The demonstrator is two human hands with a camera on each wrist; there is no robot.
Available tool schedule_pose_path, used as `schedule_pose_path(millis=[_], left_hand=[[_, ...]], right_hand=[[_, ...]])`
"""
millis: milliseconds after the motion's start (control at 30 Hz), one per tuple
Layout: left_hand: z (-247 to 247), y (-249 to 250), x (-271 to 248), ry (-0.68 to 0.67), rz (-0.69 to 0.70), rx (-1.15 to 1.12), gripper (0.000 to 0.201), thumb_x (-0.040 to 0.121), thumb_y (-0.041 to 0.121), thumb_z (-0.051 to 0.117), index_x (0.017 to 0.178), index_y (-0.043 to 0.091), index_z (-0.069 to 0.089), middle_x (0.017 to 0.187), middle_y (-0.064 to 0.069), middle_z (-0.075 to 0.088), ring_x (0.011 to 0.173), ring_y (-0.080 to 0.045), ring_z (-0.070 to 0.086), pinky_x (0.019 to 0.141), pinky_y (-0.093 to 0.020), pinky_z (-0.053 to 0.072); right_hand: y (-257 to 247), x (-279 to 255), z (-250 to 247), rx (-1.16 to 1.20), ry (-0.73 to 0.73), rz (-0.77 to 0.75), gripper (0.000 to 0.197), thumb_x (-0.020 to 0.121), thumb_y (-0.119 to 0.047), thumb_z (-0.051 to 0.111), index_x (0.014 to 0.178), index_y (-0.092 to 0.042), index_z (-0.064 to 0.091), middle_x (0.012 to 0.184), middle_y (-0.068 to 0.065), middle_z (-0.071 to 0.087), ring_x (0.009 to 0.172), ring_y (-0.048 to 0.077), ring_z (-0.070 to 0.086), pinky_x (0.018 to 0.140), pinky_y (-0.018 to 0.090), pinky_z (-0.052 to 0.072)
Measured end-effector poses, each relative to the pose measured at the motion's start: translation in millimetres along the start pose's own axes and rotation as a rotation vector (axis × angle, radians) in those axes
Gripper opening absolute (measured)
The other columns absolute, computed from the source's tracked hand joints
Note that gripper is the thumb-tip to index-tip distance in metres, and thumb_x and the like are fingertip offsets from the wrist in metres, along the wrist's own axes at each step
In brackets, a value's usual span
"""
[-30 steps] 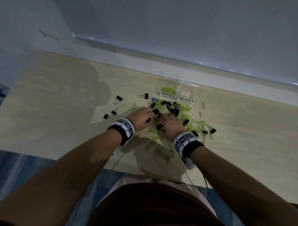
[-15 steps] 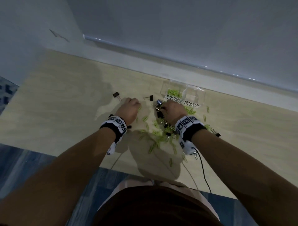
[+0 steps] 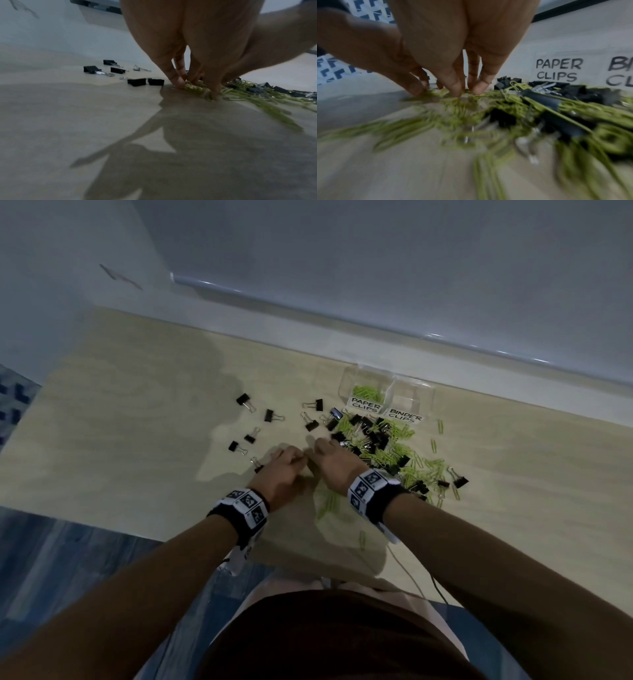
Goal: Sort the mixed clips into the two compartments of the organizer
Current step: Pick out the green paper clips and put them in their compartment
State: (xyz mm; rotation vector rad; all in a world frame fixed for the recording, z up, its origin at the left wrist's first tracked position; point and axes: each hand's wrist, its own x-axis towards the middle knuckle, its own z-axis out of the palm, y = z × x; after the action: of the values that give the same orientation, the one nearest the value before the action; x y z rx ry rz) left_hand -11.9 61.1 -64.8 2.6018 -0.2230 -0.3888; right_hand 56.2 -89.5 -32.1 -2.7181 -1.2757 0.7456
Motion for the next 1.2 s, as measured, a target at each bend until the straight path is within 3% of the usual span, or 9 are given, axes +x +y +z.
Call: schedule_pose_path(millis=[133, 200, 333, 433, 600, 700, 833, 1100, 1200], left_hand=[[6.5, 18.9, 1.3, -0.039, -0.099, -0.257, 0.014, 0.092, 0.025, 0.055, 0.1, 0.013, 0.054, 0.103, -0.006, 0.05, 0.093, -0.022, 0.051, 0.079, -0.029, 0.04], [13.5, 24.4, 3.1, -0.081, -0.053, -0.237, 0.018, 0.091, 0.025, 0.056, 0.101, 0.011, 0.058, 0.103, -0.007, 0.05, 0.095, -0.022, 0.05, 0.083, -0.03, 0.038], [15.8, 29.9, 3.4, -0.113, 0.037, -0.186, 0.048, 0.084, 0.023, 0.066, 0.128, 0.008, 0.054, 0.12, -0.01, 0.049, 0.112, -0.022, 0.046, 0.098, -0.025, 0.036], [13.3, 20.7, -1.8, -0.036, -0.004, -0.144, 0.069, 0.076, 0.037, 0.073, 0.134, 0.011, 0.047, 0.123, -0.007, 0.045, 0.115, -0.02, 0.043, 0.103, -0.036, 0.04], [14.6, 30.0, -7.4, -0.187, 0.002, 0.03, 0.099, 0.064, 0.047, 0.078, 0.143, 0.012, 0.03, 0.13, -0.006, 0.034, 0.12, -0.02, 0.035, 0.107, -0.034, 0.038], [21.7, 45.3, 0.5, -0.179, 0.043, 0.022, 0.088, 0.066, 0.046, 0.078, 0.138, 0.013, 0.039, 0.124, -0.004, 0.039, 0.116, -0.019, 0.038, 0.103, -0.034, 0.04], [24.7, 58.3, 10.1, -0.104, 0.08, -0.025, 0.053, 0.075, 0.033, 0.074, 0.122, 0.015, 0.056, 0.117, -0.003, 0.05, 0.113, -0.019, 0.045, 0.099, -0.033, 0.041], [12.6, 71.2, 26.6, -0.174, 0.165, 0.134, 0.022, 0.087, 0.022, 0.057, 0.104, 0.009, 0.06, 0.106, -0.006, 0.058, 0.098, -0.023, 0.054, 0.08, -0.032, 0.042], [6.1, 74.4, 31.7, -0.215, 0.163, 0.169, 0.017, 0.086, 0.019, 0.054, 0.097, 0.009, 0.06, 0.1, -0.007, 0.059, 0.092, -0.024, 0.055, 0.076, -0.033, 0.043]], right_hand=[[7.7, -41.2, 25.6, 0.018, 0.134, -0.087, 0.043, 0.076, 0.011, 0.059, 0.117, -0.002, 0.056, 0.117, 0.019, 0.053, 0.101, 0.037, 0.053, 0.076, 0.043, 0.055], [14.5, -60.1, 36.1, 0.069, 0.172, -0.1, 0.042, 0.071, 0.013, 0.063, 0.11, -0.002, 0.06, 0.108, 0.017, 0.058, 0.091, 0.035, 0.06, 0.066, 0.038, 0.057], [32.3, -102.8, 42.3, 0.257, 0.236, 0.056, 0.025, 0.083, -0.003, 0.058, 0.107, -0.004, 0.064, 0.111, 0.014, 0.059, 0.092, 0.032, 0.06, 0.074, 0.037, 0.057], [43.2, -137.1, 50.2, 0.352, 0.309, 0.197, 0.025, 0.08, -0.012, 0.066, 0.105, -0.008, 0.067, 0.107, 0.013, 0.062, 0.087, 0.033, 0.064, 0.073, 0.037, 0.055], [28.7, -147.7, 57.1, 0.439, 0.072, 0.4, 0.055, 0.08, -0.041, 0.068, 0.123, -0.009, 0.054, 0.127, 0.008, 0.047, 0.11, 0.027, 0.052, 0.09, 0.035, 0.046], [14.8, -126.7, 56.9, 0.473, 0.101, 0.455, 0.07, 0.075, -0.048, 0.07, 0.131, -0.014, 0.046, 0.127, 0.002, 0.04, 0.113, 0.022, 0.046, 0.095, 0.033, 0.043], [6.6, -101.3, 53.9, 0.416, 0.141, 0.438, 0.062, 0.076, -0.041, 0.071, 0.127, -0.015, 0.049, 0.13, 0.005, 0.041, 0.119, 0.023, 0.04, 0.102, 0.039, 0.042], [17.7, -95.9, 49.7, 0.396, 0.32, 0.35, 0.021, 0.087, -0.016, 0.055, 0.102, -0.006, 0.066, 0.099, 0.012, 0.06, 0.084, 0.03, 0.059, 0.071, 0.032, 0.05], [29.4, -99.8, 48.6, 0.461, 0.305, 0.41, 0.015, 0.083, -0.011, 0.055, 0.089, -0.011, 0.069, 0.09, 0.008, 0.065, 0.076, 0.025, 0.061, 0.069, 0.034, 0.054]])
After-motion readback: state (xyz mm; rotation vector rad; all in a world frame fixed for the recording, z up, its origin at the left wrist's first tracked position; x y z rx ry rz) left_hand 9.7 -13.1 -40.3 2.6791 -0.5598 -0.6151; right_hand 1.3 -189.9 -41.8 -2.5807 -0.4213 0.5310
